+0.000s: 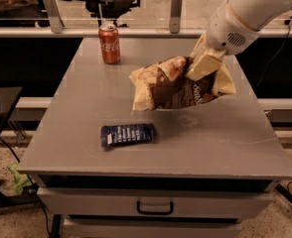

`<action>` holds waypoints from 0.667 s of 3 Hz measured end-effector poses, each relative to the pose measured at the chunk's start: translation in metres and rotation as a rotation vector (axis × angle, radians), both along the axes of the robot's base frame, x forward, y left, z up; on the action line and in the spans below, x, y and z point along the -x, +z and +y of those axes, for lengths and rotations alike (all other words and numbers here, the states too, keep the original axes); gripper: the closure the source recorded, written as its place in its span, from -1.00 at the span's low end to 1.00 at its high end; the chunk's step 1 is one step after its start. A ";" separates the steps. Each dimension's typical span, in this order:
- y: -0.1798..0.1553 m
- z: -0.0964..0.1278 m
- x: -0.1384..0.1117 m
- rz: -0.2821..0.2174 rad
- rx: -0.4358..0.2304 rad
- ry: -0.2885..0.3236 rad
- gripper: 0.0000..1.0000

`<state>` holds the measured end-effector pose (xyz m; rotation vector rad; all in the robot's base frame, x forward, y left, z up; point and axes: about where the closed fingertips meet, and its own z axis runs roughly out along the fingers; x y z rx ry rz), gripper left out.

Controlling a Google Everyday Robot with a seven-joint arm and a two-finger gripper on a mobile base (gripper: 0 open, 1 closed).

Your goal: Move brown chip bag near rxbar blueberry

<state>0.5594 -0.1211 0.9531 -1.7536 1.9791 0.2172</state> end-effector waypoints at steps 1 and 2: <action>-0.003 0.016 0.022 0.011 -0.028 0.061 0.05; -0.009 0.021 0.029 0.020 -0.043 0.077 -0.41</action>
Offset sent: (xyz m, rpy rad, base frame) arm -0.0362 0.0233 -0.0166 0.0613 0.0357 0.0937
